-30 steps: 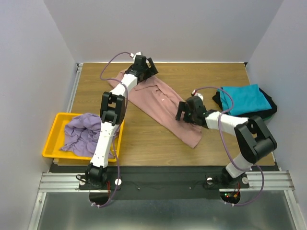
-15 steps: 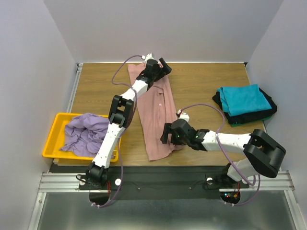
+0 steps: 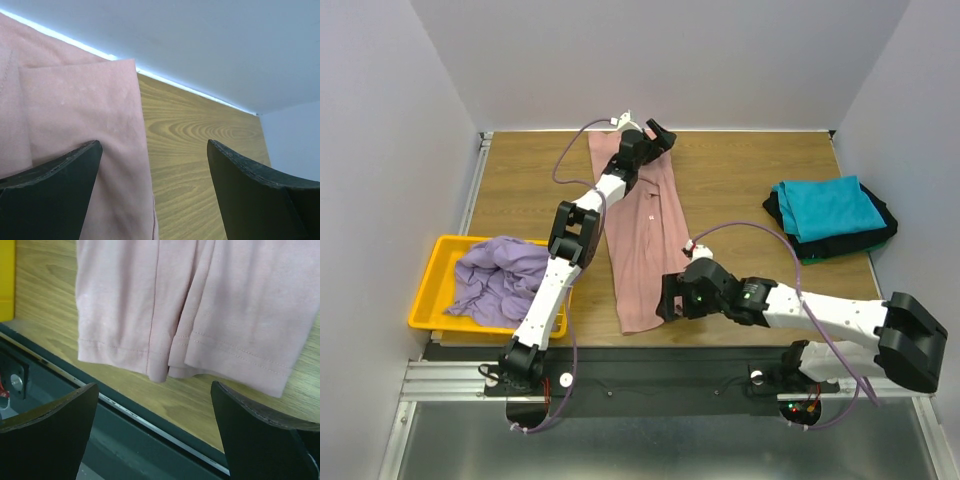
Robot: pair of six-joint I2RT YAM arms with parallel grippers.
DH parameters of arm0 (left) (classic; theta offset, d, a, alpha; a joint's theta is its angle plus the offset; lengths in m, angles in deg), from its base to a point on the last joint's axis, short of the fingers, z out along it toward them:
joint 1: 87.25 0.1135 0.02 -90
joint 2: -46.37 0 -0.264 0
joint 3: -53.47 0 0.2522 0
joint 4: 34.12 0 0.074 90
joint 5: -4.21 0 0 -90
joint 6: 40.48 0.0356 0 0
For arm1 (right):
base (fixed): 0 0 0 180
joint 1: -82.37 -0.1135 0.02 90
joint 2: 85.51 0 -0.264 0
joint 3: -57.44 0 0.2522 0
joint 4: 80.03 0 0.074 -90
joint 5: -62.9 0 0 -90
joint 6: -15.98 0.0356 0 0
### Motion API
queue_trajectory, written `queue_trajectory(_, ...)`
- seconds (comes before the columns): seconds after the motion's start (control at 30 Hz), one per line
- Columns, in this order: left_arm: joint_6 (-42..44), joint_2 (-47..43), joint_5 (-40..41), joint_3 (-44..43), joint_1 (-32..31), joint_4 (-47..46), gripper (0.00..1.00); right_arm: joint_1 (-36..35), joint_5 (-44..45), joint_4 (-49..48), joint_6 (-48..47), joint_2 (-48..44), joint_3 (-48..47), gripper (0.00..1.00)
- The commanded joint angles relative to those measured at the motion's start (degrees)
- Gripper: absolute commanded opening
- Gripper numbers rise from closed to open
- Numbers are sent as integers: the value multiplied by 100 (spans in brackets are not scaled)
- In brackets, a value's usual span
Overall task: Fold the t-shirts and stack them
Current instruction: Fold the tshirt
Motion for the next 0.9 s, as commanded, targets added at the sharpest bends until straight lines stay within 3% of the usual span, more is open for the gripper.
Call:
queue_trajectory(0.0, 64, 25, -222, -403, 15, -832, 99, -37, 317, 305, -245, -411, -243, 100)
queue_trajectory(0.17, 353, -668, -856, -123, -64, -648, 99, -37, 1021, 736, -246, -754, -533, 100)
queue_trajectory(0.23, 731, -1519, -891, 280, -169, -507, 99, -28, 1223, 736, -123, -947, -402, 100)
queue_trajectory(0.47, 1487, -4613, -1093, 2994, -301, 503, 99, -19, 2146, 806, 211, -1501, -164, 100)
queue_trajectory(0.57, 1628, -6568, -236, 5545, -599, 628, 99, -2, 2139, 806, 422, -1870, 99, 100)
queue_trajectory(0.63, 1464, -7328, 48, 6623, -801, 513, 99, -2, 1946, 798, 466, -1906, 170, 100)
queue_trajectory(0.67, 1296, -7698, 389, 7698, -907, 417, 99, -2, 1867, 806, 475, -1897, 196, 100)
queue_trajectory(0.77, 806, -9295, 1135, 9494, -1809, 249, 99, 7, 1384, 806, 292, -1731, 205, 100)
queue_trajectory(0.87, 162, -10002, 1552, 10361, -2313, 695, 99, 25, 1242, 850, 229, -1415, 162, 100)
